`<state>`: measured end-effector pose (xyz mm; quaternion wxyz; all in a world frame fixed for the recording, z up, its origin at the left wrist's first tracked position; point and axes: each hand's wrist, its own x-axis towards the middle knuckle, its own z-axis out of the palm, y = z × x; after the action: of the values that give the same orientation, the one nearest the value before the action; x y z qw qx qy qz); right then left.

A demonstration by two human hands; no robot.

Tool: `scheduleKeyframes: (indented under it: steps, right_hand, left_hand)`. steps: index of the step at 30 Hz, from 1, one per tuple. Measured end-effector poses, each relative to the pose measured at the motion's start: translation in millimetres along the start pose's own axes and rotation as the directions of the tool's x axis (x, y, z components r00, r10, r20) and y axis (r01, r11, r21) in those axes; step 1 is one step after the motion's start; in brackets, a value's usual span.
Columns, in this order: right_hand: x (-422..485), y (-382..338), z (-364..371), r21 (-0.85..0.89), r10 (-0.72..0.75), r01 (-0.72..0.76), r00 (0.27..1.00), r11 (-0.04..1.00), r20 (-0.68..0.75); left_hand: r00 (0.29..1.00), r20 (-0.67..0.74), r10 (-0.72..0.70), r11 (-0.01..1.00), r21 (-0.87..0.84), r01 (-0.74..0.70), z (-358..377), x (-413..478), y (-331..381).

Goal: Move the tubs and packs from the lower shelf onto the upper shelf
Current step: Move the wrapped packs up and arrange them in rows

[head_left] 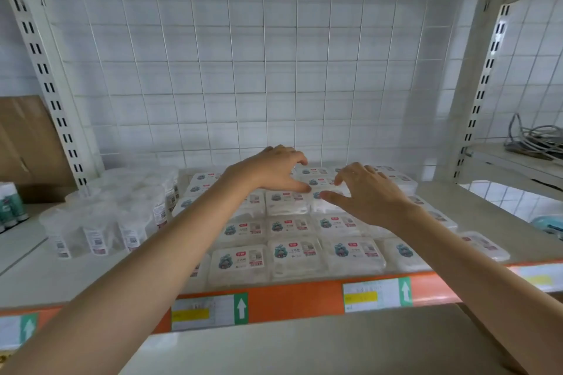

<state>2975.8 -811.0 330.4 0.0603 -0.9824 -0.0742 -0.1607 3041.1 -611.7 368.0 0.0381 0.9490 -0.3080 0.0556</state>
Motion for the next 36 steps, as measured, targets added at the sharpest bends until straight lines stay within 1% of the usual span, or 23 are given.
scheduleKeyframes:
  steps: [3,8,10,13,17,24,30,33,36]
  right_hand:
    - [-14,-8,-3,0.026,0.014,-0.014,1.0,1.0,-0.013]
    - [-41,-10,-6,0.028,0.0,-0.001,1.0,1.0,0.03]
    - [-53,-9,-8,0.028,-0.005,0.004,1.0,1.0,0.031]
    - [-72,-8,-12,0.041,-0.009,0.008,1.0,0.999,0.028]
    - [-102,-6,-20,0.046,-0.033,0.031,0.999,0.998,0.039]
    - [-172,0,-25,0.092,-0.083,0.083,0.997,0.992,-0.007]
    - [-226,3,-17,0.171,-0.136,0.142,0.99,0.975,-0.044]
    - [-246,3,-5,0.186,-0.143,0.146,0.989,0.972,-0.029]
    - [-260,4,12,0.187,-0.135,0.128,0.991,0.974,0.024]
  left_hand:
    - [0.998,-0.052,0.029,0.999,0.027,-0.027,-5,-14,9]
    - [0.998,-0.039,0.045,0.998,-0.045,-0.047,3,-64,25]
    - [0.998,-0.036,0.043,0.999,0.008,-0.042,6,-84,33]
    - [0.999,-0.047,0.008,0.998,0.062,-0.005,8,-108,44]
    - [0.997,-0.047,-0.058,0.997,0.043,0.06,10,-136,64]
    - [0.993,-0.016,-0.12,0.992,0.032,0.12,33,-188,118]
    - [0.99,-0.023,-0.142,0.987,-0.079,0.14,57,-229,152]
    - [0.987,-0.021,-0.16,0.983,-0.092,0.158,78,-245,157]
    - [0.985,0.011,-0.175,0.98,-0.097,0.175,103,-257,162]
